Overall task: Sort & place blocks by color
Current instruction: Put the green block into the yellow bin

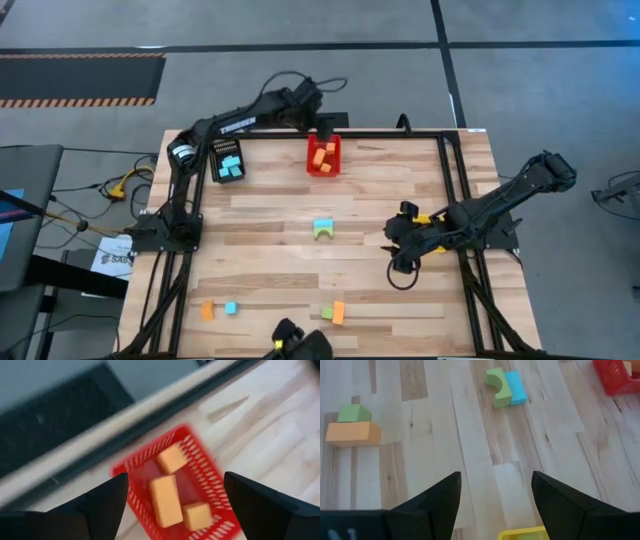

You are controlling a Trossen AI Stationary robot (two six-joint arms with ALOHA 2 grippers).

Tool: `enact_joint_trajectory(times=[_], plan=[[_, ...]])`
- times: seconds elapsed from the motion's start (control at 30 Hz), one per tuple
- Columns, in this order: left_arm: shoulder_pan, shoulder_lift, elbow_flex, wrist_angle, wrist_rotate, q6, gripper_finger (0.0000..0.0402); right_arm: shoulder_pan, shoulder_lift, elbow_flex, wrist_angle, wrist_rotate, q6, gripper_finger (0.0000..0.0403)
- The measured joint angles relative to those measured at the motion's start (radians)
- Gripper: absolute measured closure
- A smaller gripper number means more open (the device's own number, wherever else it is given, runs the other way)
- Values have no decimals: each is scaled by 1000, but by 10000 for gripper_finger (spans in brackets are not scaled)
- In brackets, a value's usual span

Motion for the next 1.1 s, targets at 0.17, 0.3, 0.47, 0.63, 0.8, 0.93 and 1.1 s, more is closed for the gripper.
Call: enact_joint_trajectory(times=[0.17,0.3,0.47,0.63,0.8,0.93,1.1], plan=[[-89,-75,116,-220,-140,131,94,0,0,0,0,-1,3,138],[-225,-150,97,-419,-291,171,103,0,0,0,2,-1,3,138],[-459,-253,-17,-554,-454,131,118,-3,0,0,19,-1,3,138],[-662,-400,-270,-467,-478,97,130,-24,1,0,101,0,2,138],[-795,-620,-561,-327,-496,17,141,-49,15,1,271,0,29,138],[-896,-824,-778,-161,-421,-90,147,-30,70,1,372,-5,21,138],[-1063,-1008,-1016,82,-319,-221,148,10,207,0,553,-16,-22,138]])
